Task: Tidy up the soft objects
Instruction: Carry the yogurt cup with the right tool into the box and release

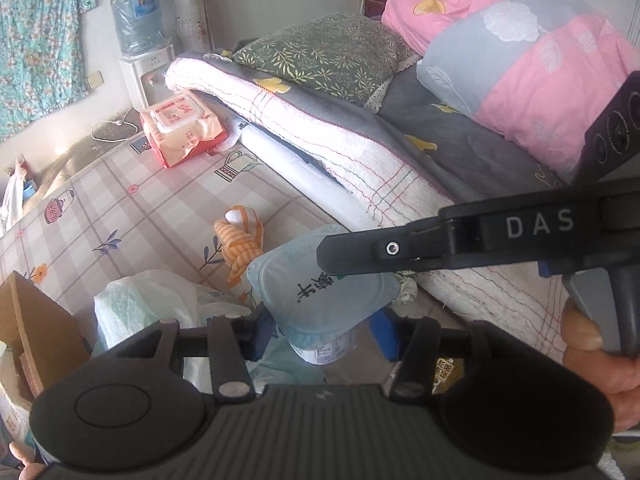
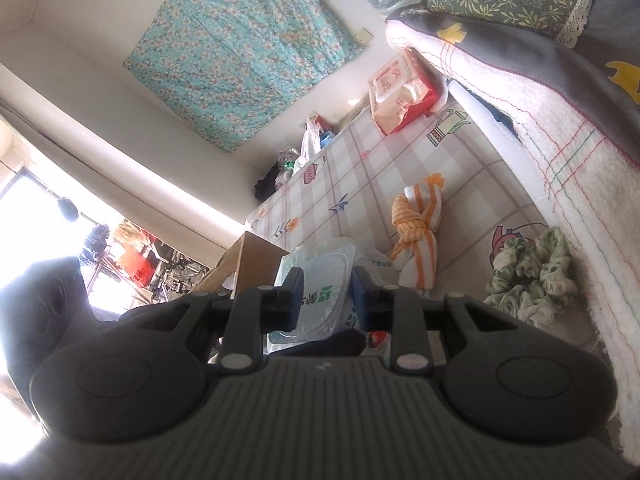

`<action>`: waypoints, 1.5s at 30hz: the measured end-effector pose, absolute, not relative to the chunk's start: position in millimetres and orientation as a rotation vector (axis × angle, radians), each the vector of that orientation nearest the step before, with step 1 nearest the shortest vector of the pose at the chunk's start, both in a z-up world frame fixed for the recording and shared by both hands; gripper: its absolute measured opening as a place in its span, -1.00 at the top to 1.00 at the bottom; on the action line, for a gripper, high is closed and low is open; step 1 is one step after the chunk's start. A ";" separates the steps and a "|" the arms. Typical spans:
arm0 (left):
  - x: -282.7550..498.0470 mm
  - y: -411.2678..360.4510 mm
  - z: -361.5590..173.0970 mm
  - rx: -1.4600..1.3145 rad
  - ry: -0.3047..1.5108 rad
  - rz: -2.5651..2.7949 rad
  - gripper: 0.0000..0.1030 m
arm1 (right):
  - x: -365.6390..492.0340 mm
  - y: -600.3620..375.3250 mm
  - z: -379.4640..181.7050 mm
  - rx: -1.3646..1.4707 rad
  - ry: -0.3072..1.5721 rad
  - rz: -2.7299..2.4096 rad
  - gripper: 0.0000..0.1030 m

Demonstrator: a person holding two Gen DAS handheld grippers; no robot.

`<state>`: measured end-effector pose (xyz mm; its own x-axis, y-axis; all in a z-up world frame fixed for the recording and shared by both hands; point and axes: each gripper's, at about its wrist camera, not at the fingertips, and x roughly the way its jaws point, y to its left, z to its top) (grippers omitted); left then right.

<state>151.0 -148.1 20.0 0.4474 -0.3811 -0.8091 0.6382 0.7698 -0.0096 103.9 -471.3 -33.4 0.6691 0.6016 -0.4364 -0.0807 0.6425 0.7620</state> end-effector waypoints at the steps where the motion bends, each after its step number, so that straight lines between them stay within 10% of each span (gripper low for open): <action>1: 145.1 -141.1 27.0 0.306 0.894 -0.636 -0.01 | 100.0 -466.7 -27.0 0.780 0.737 0.449 0.49; 23: 45.5 92.6 39.9 -0.080 0.887 -0.263 -0.01 | 73.8 -225.4 27.5 0.501 1.029 0.915 0.45; 45: 57.0 130.7 -38.3 -0.235 1.070 -0.298 -0.06 | 76.0 -212.8 -4.2 0.317 1.102 0.782 0.41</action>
